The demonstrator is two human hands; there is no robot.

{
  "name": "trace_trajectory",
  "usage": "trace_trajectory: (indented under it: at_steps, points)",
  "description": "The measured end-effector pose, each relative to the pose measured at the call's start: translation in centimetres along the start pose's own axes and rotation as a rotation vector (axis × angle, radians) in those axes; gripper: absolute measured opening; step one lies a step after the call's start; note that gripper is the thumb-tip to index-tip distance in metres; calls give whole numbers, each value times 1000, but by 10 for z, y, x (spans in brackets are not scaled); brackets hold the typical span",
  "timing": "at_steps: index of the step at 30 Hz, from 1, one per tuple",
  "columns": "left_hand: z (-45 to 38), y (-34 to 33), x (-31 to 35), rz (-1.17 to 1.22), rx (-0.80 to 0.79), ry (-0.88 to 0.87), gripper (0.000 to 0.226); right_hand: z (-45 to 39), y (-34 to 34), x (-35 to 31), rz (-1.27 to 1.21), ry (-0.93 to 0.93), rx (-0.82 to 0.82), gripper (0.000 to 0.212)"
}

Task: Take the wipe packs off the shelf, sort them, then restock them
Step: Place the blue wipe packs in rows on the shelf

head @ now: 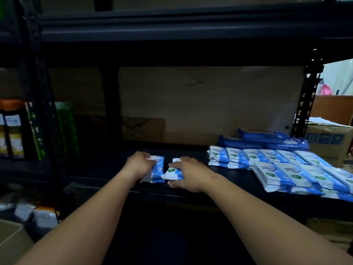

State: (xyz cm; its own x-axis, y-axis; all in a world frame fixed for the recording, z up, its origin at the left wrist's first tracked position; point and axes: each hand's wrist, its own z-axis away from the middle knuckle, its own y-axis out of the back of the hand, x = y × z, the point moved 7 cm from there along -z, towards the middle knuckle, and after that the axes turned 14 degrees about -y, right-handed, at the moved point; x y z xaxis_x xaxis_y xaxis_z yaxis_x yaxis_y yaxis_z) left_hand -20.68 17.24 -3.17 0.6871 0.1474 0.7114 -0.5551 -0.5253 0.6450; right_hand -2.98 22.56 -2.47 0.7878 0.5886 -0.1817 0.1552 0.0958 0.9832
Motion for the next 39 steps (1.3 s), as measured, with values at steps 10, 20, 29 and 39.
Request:
trace_trajectory:
  at_steps: [10, 20, 29, 39]
  points:
    - [16, -47, 45, 42, -107, -116, 48, 35, 14, 41, 22, -59, -43, 74]
    - [36, -117, 110, 123, -188, -222, 48, 76, 31, 126, 209, -200, 33, 69]
    - [41, -144, 130, 273, -226, -349, 62, 72, 38, 166, 339, -243, 71, 70]
    - [40, -134, 127, 73, -331, -665, 65, 70, 34, 175, 325, -178, 151, 72]
